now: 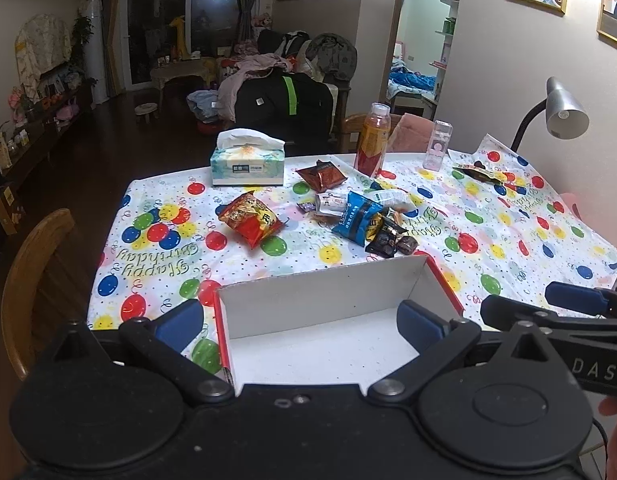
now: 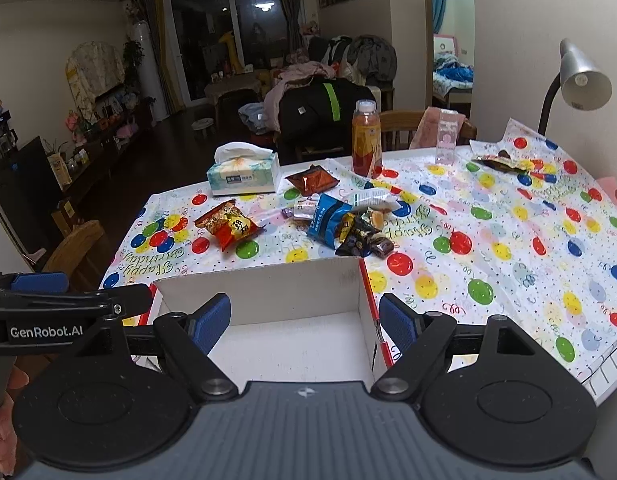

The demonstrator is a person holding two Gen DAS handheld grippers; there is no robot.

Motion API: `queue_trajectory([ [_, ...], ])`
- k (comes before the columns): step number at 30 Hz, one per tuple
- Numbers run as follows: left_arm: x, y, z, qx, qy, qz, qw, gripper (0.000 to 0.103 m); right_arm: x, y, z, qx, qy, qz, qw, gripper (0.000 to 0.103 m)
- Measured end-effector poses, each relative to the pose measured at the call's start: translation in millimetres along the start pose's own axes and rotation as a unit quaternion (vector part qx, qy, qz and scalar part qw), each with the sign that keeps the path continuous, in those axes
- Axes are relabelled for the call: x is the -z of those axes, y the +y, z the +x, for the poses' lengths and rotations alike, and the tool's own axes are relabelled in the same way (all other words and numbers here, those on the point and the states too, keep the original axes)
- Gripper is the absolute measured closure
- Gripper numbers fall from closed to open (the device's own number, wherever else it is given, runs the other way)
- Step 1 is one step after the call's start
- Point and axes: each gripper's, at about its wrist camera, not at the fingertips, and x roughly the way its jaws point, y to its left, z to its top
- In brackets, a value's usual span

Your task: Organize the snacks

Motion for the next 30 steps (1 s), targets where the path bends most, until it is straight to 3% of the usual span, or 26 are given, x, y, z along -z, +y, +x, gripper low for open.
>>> queue_trajectory([
  [9,-6,3,29,0.002,0.021,-0.012,0.9997,0.000,-17,-18,31,-0.008,0.023,-0.006,1.000,0.021],
  [15,-17,4,55,-0.025,0.034,-0.016,0.9990,0.000,-39,-39,59,-0.008,0.037,-0.019,0.999,0.021],
  [30,-83,23,135,-0.060,0.053,-0.026,0.9964,0.000,-119,-109,161,-0.039,0.092,-0.021,0.995,0.021],
])
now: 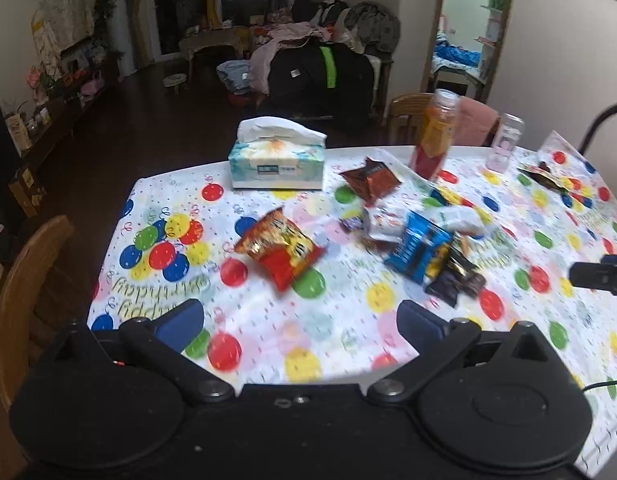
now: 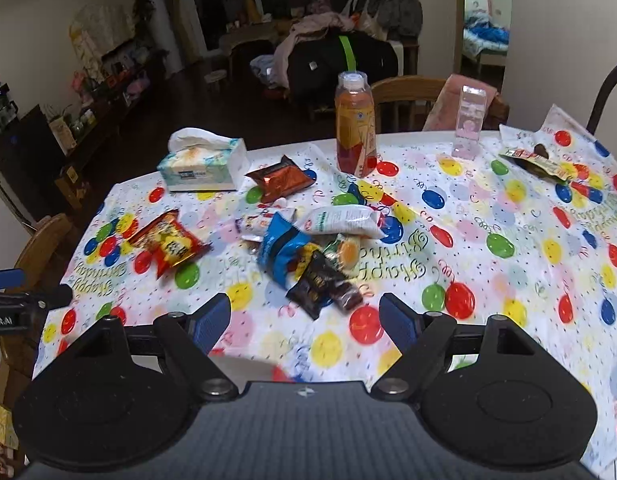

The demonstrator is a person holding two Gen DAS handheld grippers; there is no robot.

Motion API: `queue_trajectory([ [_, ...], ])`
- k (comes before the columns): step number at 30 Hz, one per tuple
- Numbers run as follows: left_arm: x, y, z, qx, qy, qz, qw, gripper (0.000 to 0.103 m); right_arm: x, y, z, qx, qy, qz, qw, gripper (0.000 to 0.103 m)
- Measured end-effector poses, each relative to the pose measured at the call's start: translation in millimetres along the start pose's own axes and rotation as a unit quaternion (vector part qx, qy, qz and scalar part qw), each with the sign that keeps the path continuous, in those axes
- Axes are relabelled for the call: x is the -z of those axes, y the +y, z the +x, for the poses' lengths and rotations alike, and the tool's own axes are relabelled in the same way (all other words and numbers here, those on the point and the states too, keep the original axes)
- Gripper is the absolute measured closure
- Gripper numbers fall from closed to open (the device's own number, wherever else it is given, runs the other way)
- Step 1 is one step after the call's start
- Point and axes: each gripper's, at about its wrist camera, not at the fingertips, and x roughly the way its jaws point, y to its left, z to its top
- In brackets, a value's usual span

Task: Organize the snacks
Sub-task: 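Grasp the red-yellow chip bag with the left tool while the right tool grasps the black snack pack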

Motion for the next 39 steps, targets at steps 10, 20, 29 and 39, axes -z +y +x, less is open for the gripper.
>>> queue_trajectory([
  [10,-57,38,83,-0.028,0.070,-0.087,0.9933,0.001,-30,-25,79,-0.005,0.062,0.006,0.998,0.022],
  [20,-77,44,177,-0.033,0.154,-0.176,0.9718,0.003,-32,-27,143,-0.023,0.122,0.021,0.992,0.026],
  [29,-76,43,230,-0.047,0.194,-0.209,0.9573,0.004,-31,-35,188,-0.042,0.164,0.075,0.983,0.034],
  [39,-72,50,261,-0.045,0.214,-0.243,0.9452,0.004,-29,-26,216,-0.035,0.176,0.085,0.980,0.039],
])
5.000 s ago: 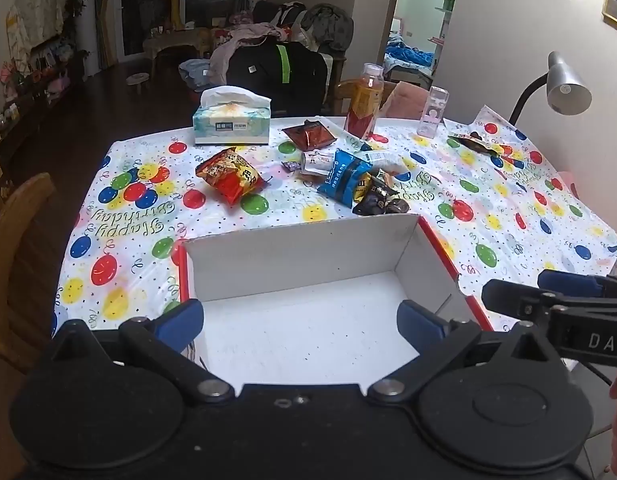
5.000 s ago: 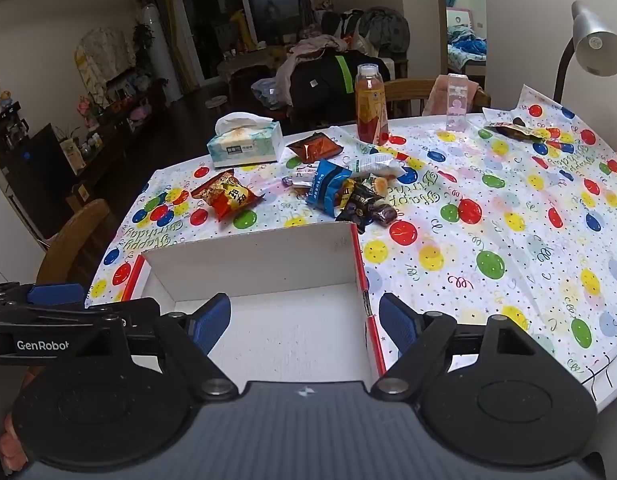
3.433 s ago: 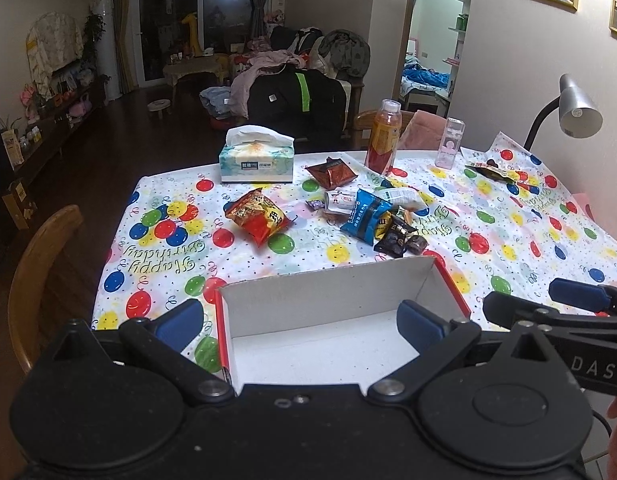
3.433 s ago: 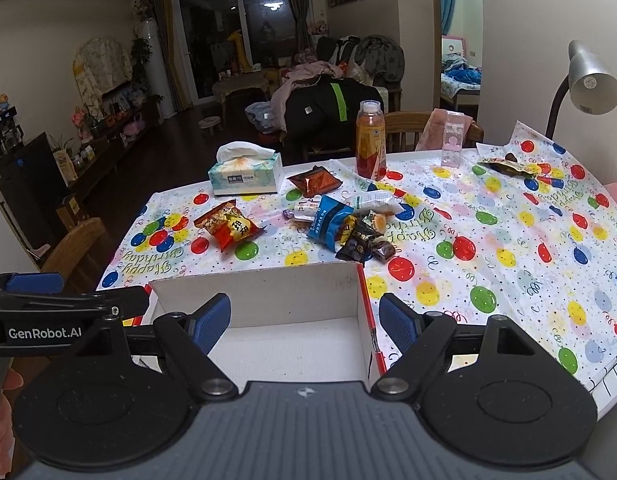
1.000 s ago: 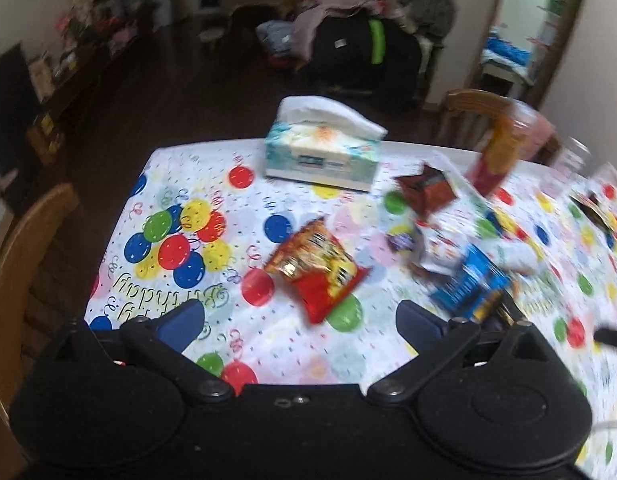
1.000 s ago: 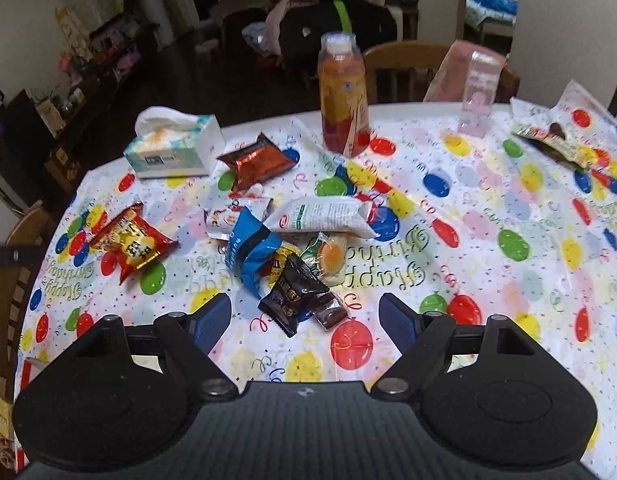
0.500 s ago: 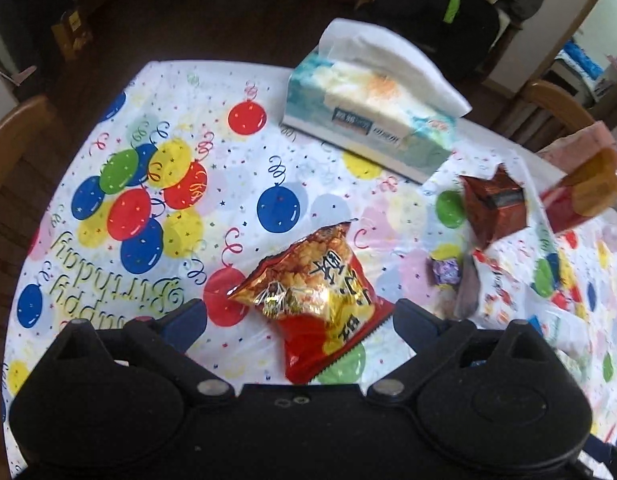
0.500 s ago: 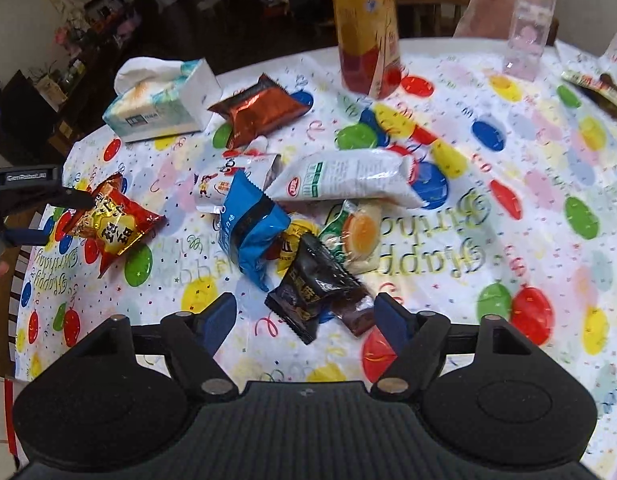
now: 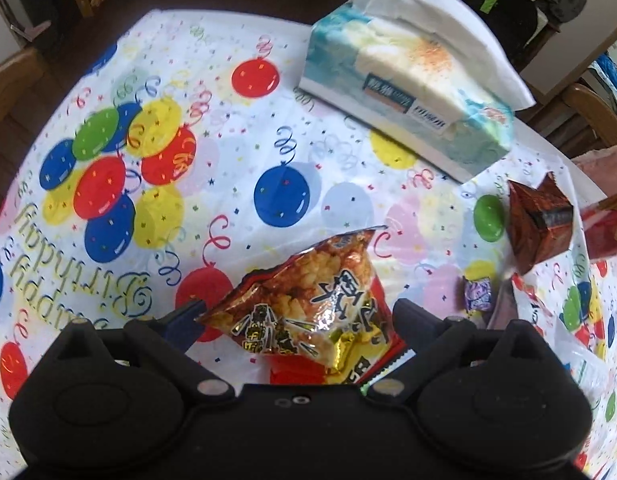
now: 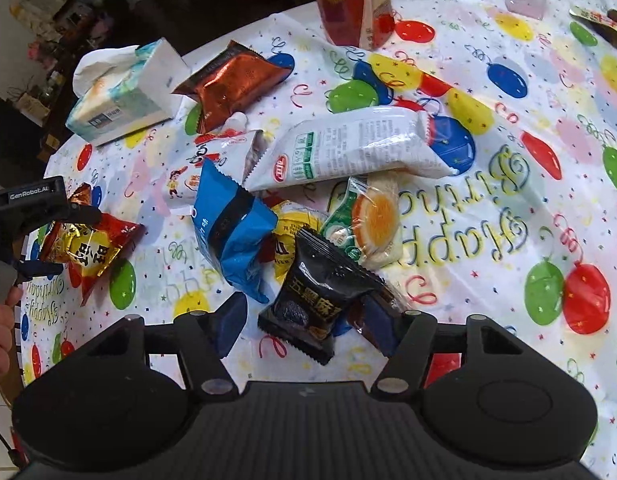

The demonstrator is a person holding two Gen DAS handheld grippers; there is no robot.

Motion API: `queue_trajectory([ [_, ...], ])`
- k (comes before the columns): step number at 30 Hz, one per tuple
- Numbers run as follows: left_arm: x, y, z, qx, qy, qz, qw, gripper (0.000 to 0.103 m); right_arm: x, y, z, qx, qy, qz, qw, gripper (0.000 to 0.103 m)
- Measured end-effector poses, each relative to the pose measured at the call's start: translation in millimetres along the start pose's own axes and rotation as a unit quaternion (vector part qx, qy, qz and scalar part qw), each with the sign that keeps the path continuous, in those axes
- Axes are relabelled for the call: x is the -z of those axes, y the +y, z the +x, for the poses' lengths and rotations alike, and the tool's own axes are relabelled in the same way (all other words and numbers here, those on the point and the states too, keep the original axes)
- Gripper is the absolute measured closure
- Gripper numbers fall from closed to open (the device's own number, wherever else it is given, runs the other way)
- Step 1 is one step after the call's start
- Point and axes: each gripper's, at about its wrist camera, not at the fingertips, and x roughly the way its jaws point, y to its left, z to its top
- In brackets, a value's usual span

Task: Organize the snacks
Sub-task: 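Grasp the red-yellow chip bag with the left tool while the right tool grasps the black snack pack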

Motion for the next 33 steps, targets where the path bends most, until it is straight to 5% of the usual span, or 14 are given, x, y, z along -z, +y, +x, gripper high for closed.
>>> queue_trajectory([
  [12,-4,7,7,0.036,-0.001,-0.014,0.9993,0.017,-2,10,9,0.022,-0.003,-0.020,1.000,0.072],
  [18,2,10,-1,0.061,-0.012,-0.005,0.9980,0.025,2,16,1,0.026,-0.016,-0.038,0.999,0.074],
  [20,3,10,-7,0.077,-0.014,0.000,0.9969,0.040,5,18,-6,0.022,-0.020,-0.042,0.999,0.075],
  [33,28,18,-71,0.116,-0.041,0.053,0.9910,0.045,24,25,-81,0.003,-0.069,-0.059,0.996,0.075],
])
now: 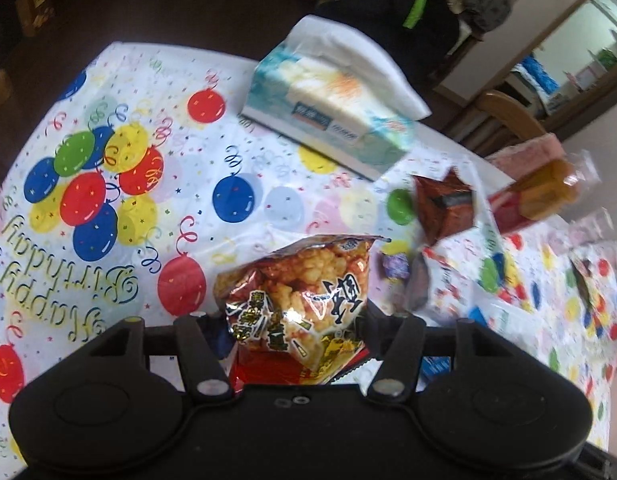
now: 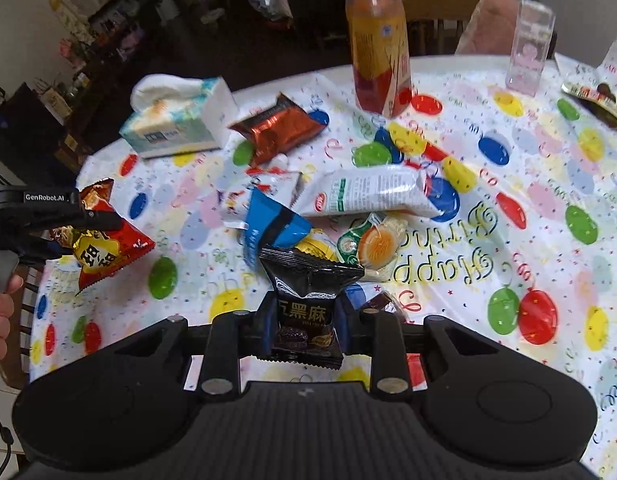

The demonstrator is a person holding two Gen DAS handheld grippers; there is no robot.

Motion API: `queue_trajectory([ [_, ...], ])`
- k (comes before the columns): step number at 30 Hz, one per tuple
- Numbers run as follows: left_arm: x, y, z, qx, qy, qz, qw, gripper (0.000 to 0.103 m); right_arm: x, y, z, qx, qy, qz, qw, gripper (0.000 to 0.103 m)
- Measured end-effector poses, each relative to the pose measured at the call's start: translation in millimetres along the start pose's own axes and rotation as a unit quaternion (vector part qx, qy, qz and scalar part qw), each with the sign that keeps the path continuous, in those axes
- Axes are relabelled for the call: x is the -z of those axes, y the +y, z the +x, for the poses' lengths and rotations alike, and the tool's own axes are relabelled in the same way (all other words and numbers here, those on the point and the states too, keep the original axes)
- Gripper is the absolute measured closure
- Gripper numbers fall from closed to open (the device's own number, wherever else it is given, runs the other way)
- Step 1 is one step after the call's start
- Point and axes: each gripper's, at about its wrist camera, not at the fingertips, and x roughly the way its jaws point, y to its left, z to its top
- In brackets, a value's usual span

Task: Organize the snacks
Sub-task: 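Carry both snacks into the white box and open both tools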

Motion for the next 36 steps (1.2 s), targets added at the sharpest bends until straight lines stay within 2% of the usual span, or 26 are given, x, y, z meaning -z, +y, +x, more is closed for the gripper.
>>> queue_trajectory([
  [10,33,-5,-71,0.039,-0.009,0.051,0.9979,0.045,25,27,-69,-0.016,-0.024,-0.032,0.999,0.075],
  [18,75,-2,-111,0.056,0.000,0.096,0.9938,0.045,58,55,-110,-0.031,-0.033,-0.051,0.998,0.075],
  [30,144,3,-139,0.076,0.035,0.149,0.9853,0.044,114,80,-130,-0.034,-0.012,-0.064,0.997,0.075],
  [36,174,3,-140,0.077,0.058,0.173,0.9803,0.044,139,88,-124,-0.037,0.021,-0.068,0.997,0.075],
])
